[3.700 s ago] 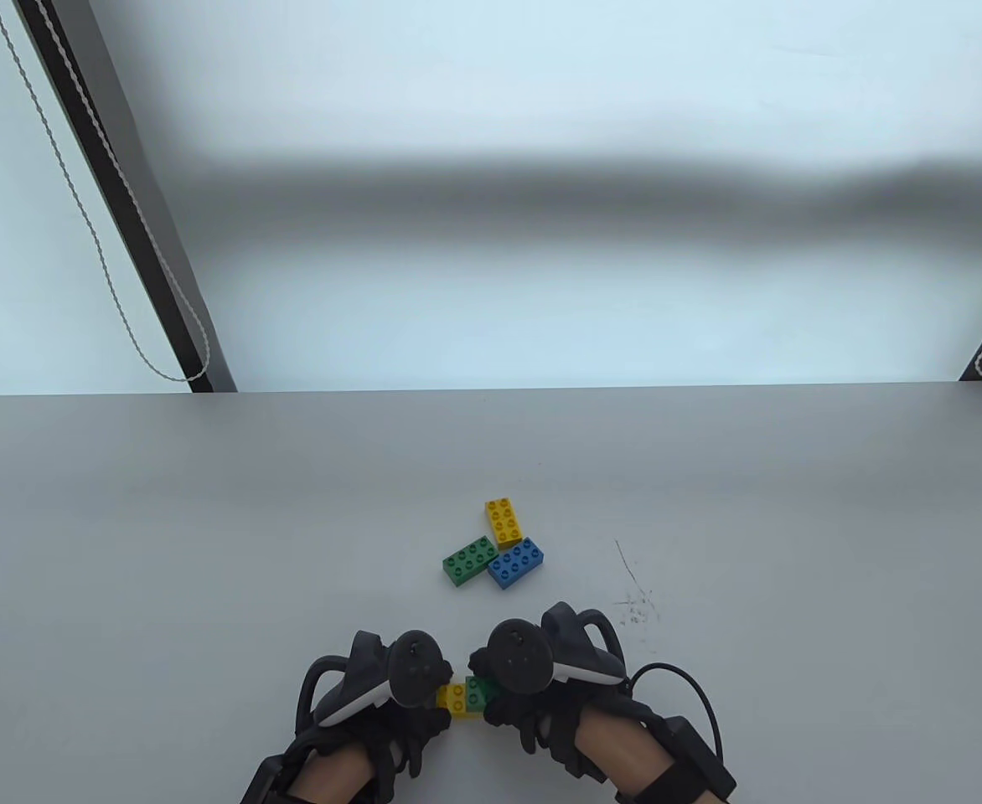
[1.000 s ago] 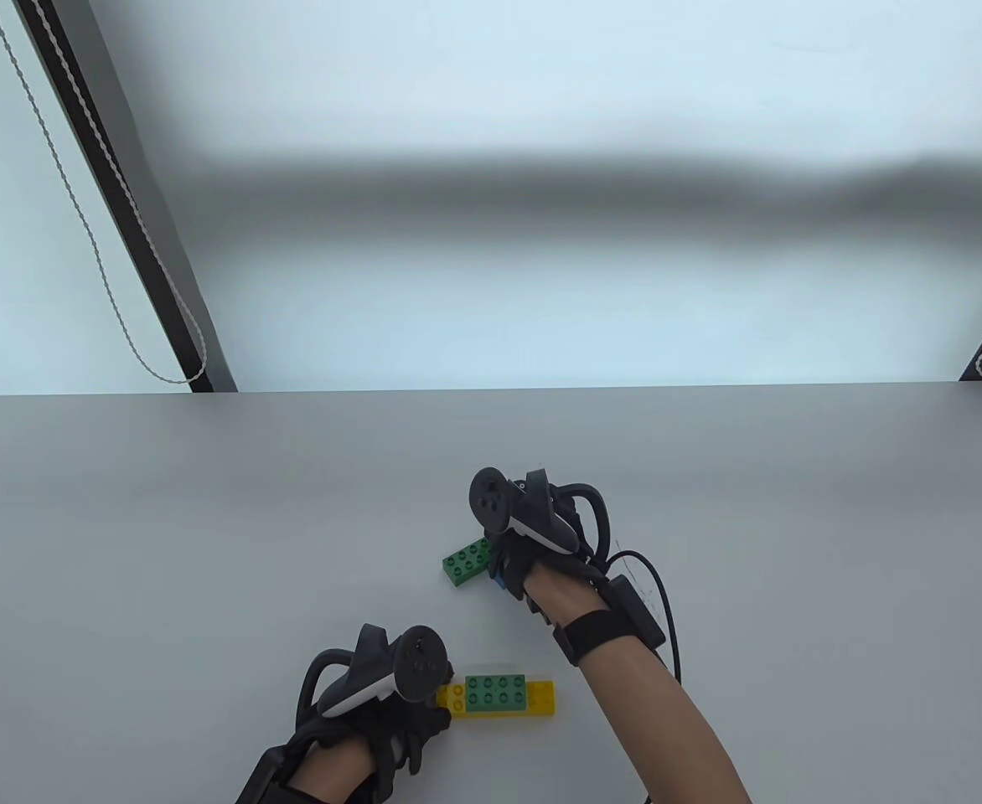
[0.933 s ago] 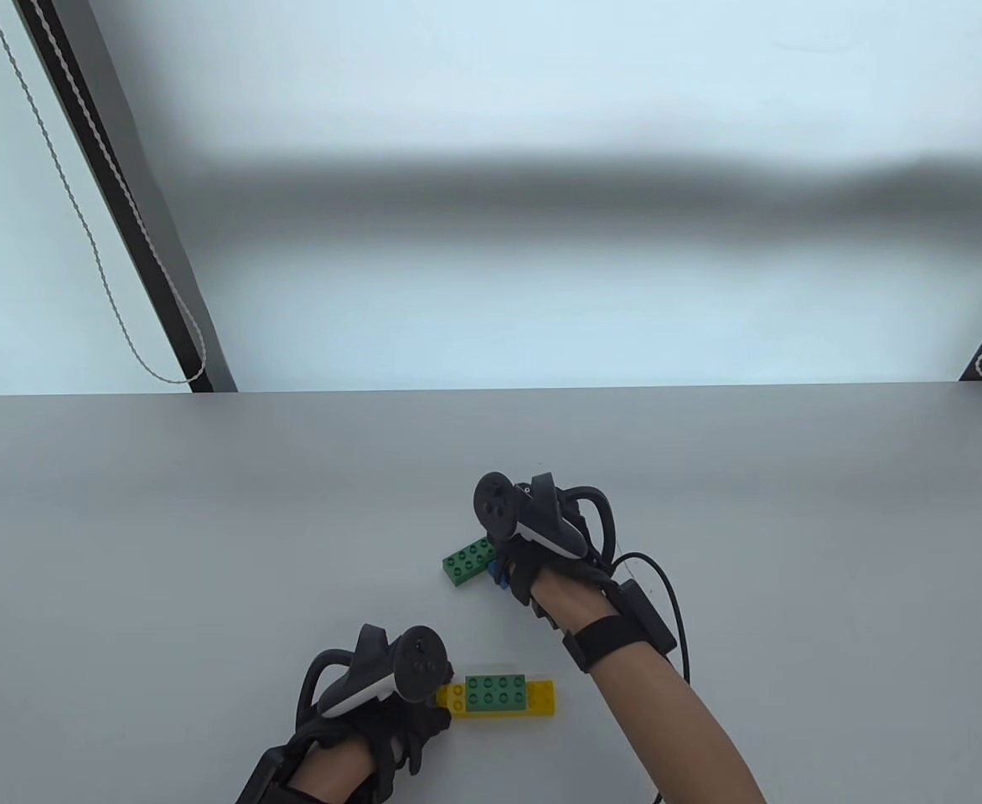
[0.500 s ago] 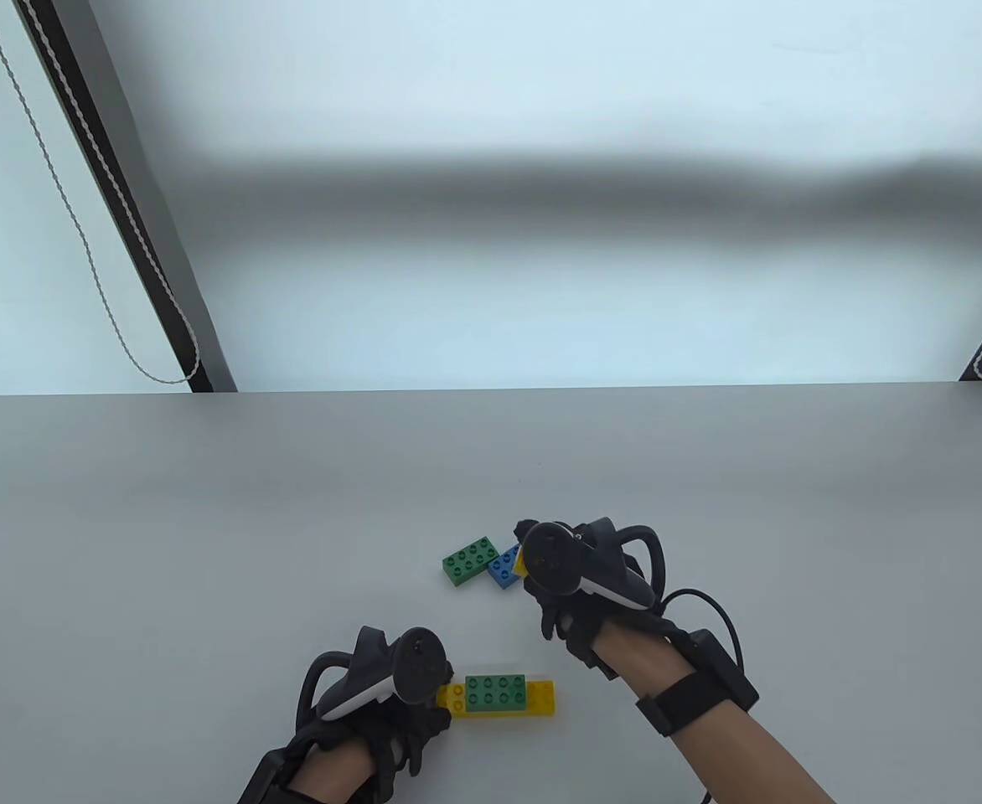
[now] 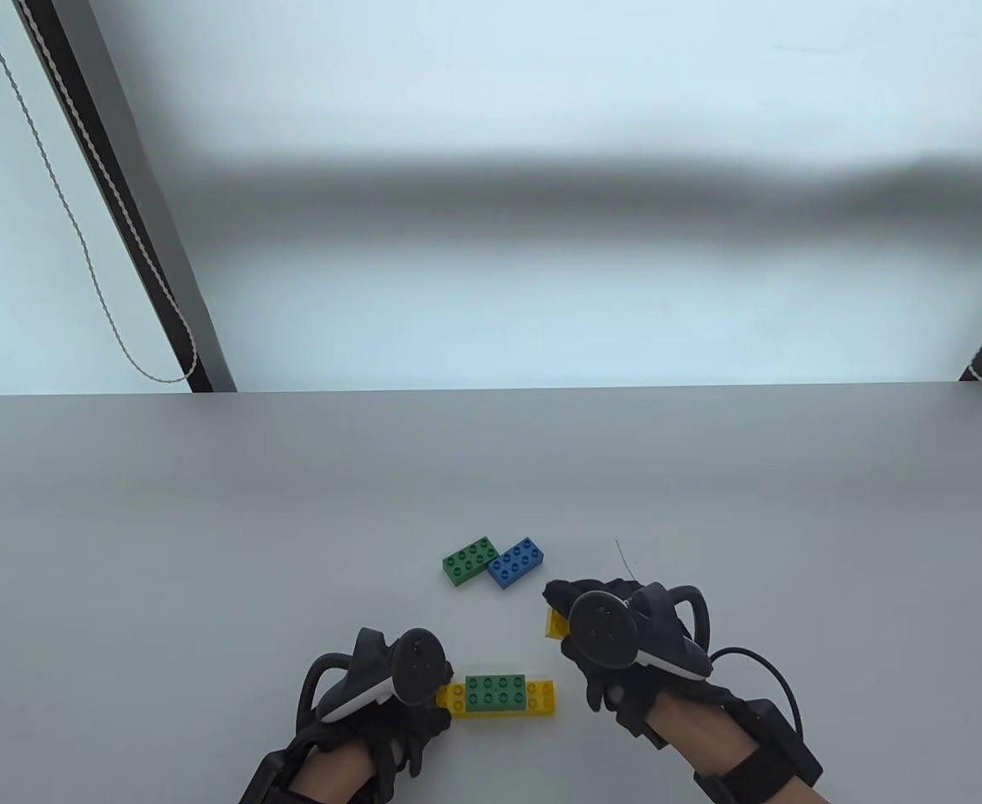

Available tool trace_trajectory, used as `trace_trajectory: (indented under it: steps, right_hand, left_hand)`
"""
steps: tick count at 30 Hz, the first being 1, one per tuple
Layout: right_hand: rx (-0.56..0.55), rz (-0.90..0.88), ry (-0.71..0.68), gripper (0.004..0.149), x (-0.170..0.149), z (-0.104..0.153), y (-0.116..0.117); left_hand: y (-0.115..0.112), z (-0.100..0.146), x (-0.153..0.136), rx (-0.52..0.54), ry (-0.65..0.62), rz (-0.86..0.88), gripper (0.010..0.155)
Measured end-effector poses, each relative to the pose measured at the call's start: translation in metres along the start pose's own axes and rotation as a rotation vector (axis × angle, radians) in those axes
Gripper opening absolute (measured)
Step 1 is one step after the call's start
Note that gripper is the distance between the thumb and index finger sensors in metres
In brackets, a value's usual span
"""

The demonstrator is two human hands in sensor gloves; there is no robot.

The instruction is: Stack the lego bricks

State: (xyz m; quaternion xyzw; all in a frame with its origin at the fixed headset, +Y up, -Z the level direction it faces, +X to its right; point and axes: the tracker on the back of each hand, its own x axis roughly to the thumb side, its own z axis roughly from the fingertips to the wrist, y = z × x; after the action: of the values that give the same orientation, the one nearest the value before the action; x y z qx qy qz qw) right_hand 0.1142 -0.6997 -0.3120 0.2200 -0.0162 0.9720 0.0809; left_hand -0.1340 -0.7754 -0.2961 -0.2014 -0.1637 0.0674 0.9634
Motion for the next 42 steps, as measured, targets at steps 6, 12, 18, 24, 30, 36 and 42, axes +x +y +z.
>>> trace_trajectory:
  steps: [6,12,18,24,30,36,42]
  right_hand:
    - [0.012,-0.008,-0.011,0.065,0.001,0.016,0.010]
    - [0.022,-0.013,-0.015,0.064,0.000,0.027,0.022]
    - [0.039,-0.051,-0.013,0.064,-0.003,0.031,0.031]
    - [0.074,-0.068,-0.016,0.064,-0.006,0.033,0.040]
    - [0.108,-0.059,-0.023,0.064,-0.007,0.034,0.050]
    - [0.128,-0.045,-0.023,0.064,-0.007,0.032,0.059]
    - [0.145,-0.029,-0.027,0.064,-0.006,0.031,0.065]
  left_hand:
    - [0.000,0.000,0.000,0.001,0.001,0.002,0.063]
    - [0.000,0.000,0.000,0.001,0.001,0.002,0.063]
    - [0.000,0.000,0.000,0.001,0.001,0.002,0.063]
    - [0.000,0.000,0.000,0.001,0.001,0.002,0.063]
    - [0.000,0.000,0.000,0.001,0.001,0.002,0.063]
    - [0.000,0.000,0.000,0.001,0.001,0.002,0.063]
    - [0.000,0.000,0.000,0.001,0.001,0.002,0.063]
